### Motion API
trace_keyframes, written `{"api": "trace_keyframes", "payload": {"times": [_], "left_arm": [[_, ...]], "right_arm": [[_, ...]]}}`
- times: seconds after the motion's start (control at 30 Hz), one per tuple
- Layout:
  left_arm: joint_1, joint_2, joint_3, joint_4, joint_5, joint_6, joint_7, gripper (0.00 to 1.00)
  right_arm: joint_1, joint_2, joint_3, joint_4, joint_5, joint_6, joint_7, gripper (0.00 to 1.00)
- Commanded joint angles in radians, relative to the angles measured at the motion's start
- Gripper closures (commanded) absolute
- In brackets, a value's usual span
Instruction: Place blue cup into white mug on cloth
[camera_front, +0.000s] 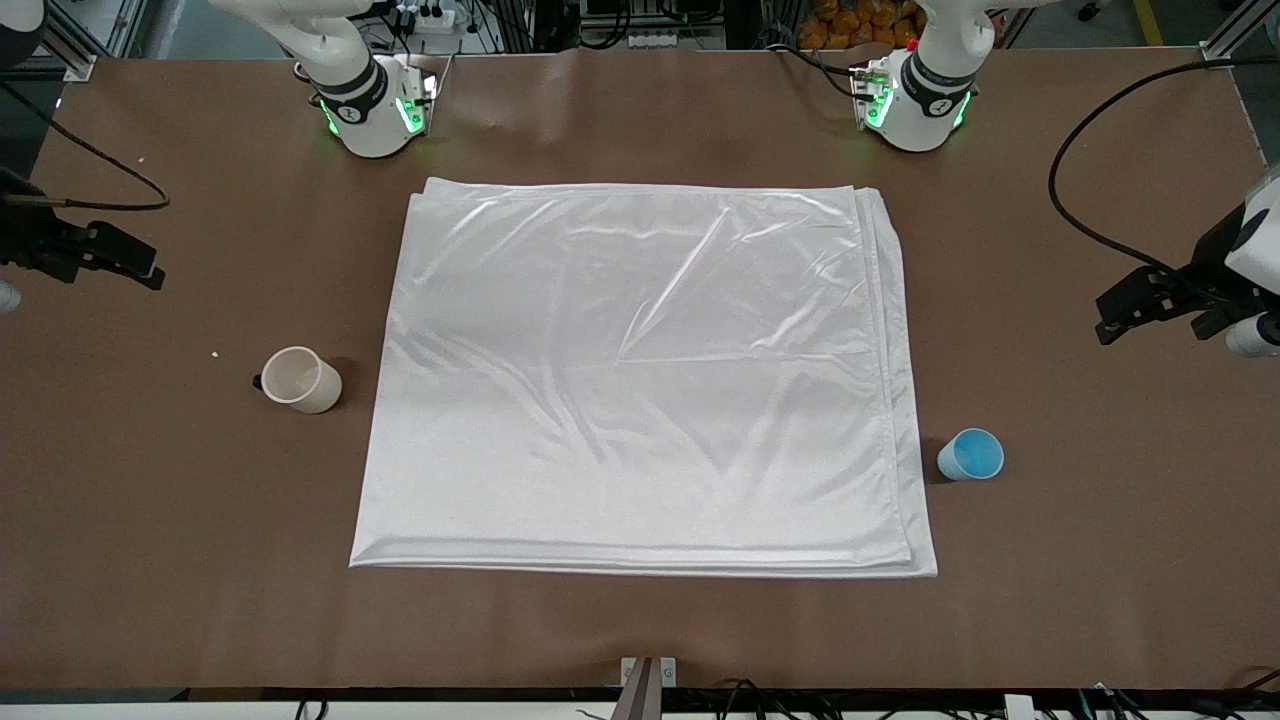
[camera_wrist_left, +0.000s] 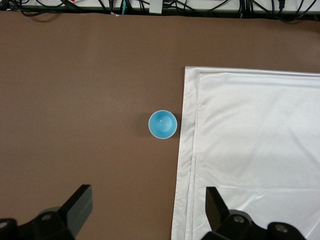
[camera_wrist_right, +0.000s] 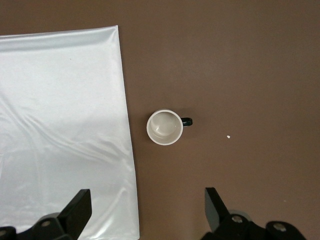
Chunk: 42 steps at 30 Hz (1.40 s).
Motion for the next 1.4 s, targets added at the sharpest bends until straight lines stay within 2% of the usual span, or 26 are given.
{"api": "trace_keyframes", "payload": {"times": [0.0,0.17,0.47,0.7,0.93,1.13,1.37], "left_arm": [[0.005,-0.013,-0.002,-0.01,-0.023,-0.009,0.002,0.0],[0.001,-0.002,-0.002,-0.011,-0.022,-0.009,-0.012,0.0],[0.016,0.125,0.003,-0.019,-0.014,0.01,0.0,0.0],[0.022,0.161,0.001,-0.111,-0.009,0.115,-0.001,0.0],[0.045,0.191,0.003,-0.238,0.015,0.321,0.0,0.0],[0.056,0.274,0.001,-0.242,0.015,0.39,0.0,0.0],[0.064,0.357,0.001,-0.242,0.014,0.447,-0.001,0.0]], "right_arm": [[-0.005,-0.026,0.002,-0.027,0.021,0.003,0.018,0.0],[-0.007,-0.024,0.002,-0.026,0.021,0.005,0.019,0.0],[-0.01,-0.024,0.002,-0.022,0.021,0.003,0.019,0.0],[-0.01,-0.023,0.002,-0.021,0.021,0.005,0.019,0.0],[-0.007,-0.015,0.002,-0.016,0.012,0.011,0.025,0.0],[-0.007,0.003,0.002,-0.019,0.018,0.013,0.013,0.0],[-0.01,0.003,0.002,-0.085,0.017,0.051,-0.031,0.0]]}}
